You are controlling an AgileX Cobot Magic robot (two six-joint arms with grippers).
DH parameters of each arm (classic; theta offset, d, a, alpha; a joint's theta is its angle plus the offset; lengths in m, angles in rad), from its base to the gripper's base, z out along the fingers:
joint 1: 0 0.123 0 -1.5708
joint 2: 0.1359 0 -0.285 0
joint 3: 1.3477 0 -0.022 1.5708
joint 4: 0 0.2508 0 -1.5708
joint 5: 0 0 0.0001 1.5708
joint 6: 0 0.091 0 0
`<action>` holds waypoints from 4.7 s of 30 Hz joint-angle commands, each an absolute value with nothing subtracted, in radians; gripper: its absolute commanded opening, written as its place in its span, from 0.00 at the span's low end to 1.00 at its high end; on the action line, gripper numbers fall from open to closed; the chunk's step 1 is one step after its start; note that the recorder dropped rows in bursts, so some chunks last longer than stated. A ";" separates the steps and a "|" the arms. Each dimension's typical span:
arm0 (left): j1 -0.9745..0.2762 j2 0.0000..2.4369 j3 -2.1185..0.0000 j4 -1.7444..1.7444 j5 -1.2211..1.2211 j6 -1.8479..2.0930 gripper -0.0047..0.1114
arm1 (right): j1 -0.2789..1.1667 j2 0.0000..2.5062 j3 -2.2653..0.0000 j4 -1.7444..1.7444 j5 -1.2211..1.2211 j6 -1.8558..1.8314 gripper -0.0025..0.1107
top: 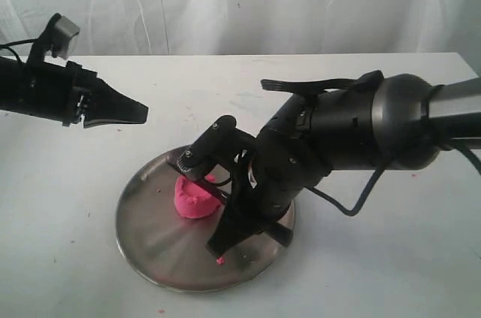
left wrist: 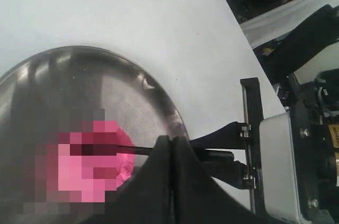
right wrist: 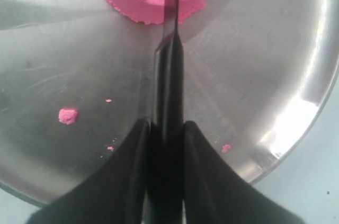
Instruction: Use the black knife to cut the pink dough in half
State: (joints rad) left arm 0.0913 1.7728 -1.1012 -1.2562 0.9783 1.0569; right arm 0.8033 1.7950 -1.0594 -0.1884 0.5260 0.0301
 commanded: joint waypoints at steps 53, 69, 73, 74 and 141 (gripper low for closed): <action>-0.025 2.146 -1.106 -1.487 0.838 1.308 0.04 | 0.806 1.823 -1.084 -0.184 0.563 0.018 0.08; -0.025 2.140 -1.106 -1.511 0.906 1.317 0.04 | 0.806 1.859 -1.090 -0.179 0.567 0.018 0.08; -0.025 2.140 -1.106 -1.514 0.920 1.320 0.04 | 0.806 1.880 -1.090 -0.179 0.567 0.018 0.08; -0.025 2.140 -1.106 -1.514 0.920 1.323 0.04 | 0.806 1.880 -1.090 -0.179 0.567 0.018 0.08; -0.133 1.911 -1.270 -0.883 0.645 0.886 0.04 | 0.806 1.847 -1.132 -0.177 0.578 0.018 0.08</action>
State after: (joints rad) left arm -0.1292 1.9135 -1.2685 -0.8811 0.6368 0.8905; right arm 0.8064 1.8602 -1.1248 -0.1743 0.5860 0.0176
